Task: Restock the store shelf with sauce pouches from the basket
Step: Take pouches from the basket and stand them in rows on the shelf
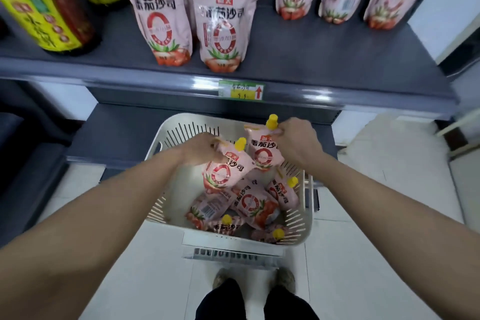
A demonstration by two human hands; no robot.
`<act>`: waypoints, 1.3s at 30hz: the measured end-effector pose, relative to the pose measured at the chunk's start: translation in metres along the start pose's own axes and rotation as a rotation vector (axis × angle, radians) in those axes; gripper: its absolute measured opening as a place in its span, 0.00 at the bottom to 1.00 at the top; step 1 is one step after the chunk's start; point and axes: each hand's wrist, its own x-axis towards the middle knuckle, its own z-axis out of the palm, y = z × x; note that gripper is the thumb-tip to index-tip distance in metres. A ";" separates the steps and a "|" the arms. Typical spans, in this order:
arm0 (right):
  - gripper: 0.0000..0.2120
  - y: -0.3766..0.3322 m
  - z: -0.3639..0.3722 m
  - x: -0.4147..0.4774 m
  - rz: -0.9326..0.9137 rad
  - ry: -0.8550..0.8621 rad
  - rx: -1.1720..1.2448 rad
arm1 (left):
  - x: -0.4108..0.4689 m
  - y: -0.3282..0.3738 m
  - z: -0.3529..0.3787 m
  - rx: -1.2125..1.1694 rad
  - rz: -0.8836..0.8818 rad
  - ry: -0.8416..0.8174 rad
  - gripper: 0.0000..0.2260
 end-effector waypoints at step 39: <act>0.11 -0.014 -0.257 0.200 -0.205 0.258 0.081 | 0.050 0.247 -0.128 -0.833 0.175 0.683 0.11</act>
